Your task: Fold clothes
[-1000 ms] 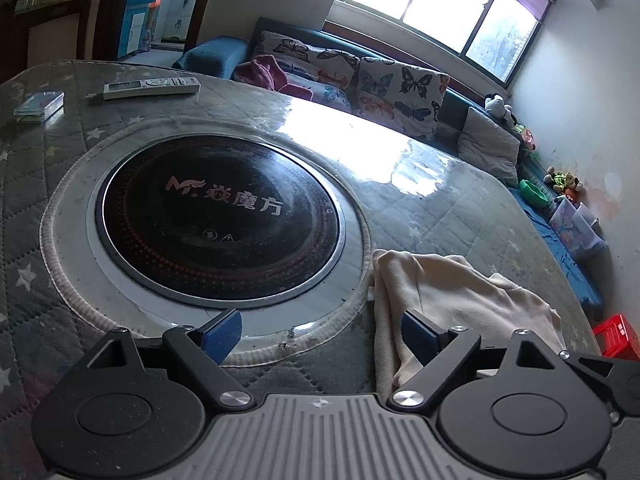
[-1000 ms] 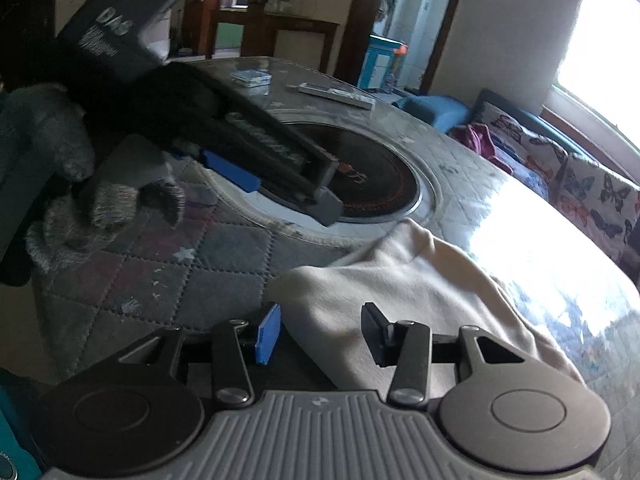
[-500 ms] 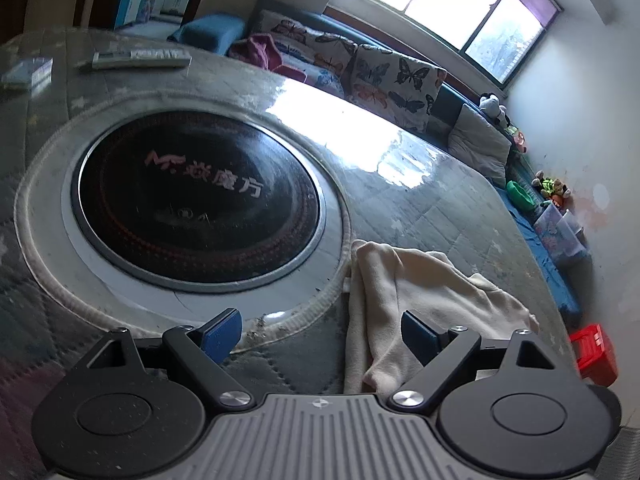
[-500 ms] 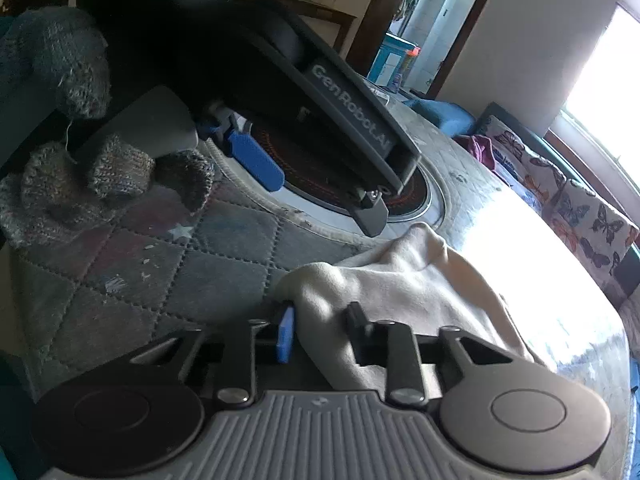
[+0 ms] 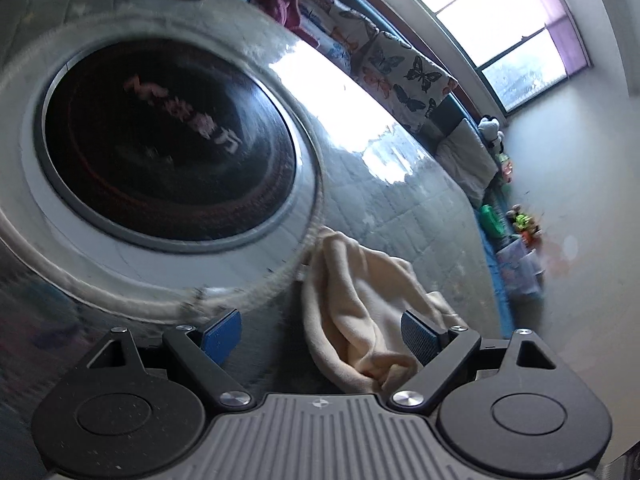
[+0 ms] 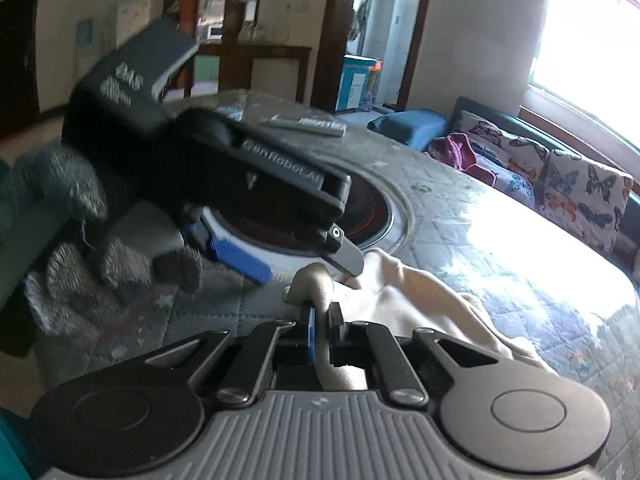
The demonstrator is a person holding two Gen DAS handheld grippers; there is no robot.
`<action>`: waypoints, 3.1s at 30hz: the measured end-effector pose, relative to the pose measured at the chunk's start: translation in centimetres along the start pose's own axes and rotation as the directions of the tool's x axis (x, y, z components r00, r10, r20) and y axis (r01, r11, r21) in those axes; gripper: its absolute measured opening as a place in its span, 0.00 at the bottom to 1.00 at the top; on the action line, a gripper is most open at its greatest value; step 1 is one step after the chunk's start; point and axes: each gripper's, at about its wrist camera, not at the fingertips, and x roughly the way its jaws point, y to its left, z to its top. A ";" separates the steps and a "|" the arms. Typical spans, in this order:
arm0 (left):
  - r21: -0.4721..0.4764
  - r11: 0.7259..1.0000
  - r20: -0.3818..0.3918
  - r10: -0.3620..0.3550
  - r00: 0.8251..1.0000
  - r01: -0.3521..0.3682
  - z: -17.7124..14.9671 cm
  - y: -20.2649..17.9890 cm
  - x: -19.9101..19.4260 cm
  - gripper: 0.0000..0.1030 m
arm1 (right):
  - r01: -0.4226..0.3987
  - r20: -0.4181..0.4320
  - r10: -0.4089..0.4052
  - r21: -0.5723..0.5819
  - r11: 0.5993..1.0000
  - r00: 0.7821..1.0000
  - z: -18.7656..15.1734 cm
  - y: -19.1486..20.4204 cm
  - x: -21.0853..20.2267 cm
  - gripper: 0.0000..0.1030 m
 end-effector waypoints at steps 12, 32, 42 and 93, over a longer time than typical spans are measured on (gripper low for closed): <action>-0.089 0.991 -0.059 -0.108 0.992 0.103 -0.4 -0.6 2.0 0.78 | -0.043 0.045 0.040 0.068 0.997 0.998 -0.8 -1.3 -2.0 0.05; -0.083 0.992 -0.094 -0.100 0.991 0.092 -0.6 0.1 3.0 0.21 | 0.094 0.016 -0.101 0.240 0.966 0.995 -4.6 -6.0 -4.7 0.15; -0.040 0.996 -0.088 -0.080 0.993 0.077 -0.4 -0.4 3.2 0.21 | 0.319 -0.101 -0.310 0.485 0.814 0.945 -10.7 -16.0 -5.0 0.16; 0.282 0.939 -0.155 -0.158 0.975 0.197 -2.2 -12.8 6.5 0.14 | 0.401 -0.029 -0.495 0.629 0.666 0.869 -14.3 -21.0 -14.7 0.09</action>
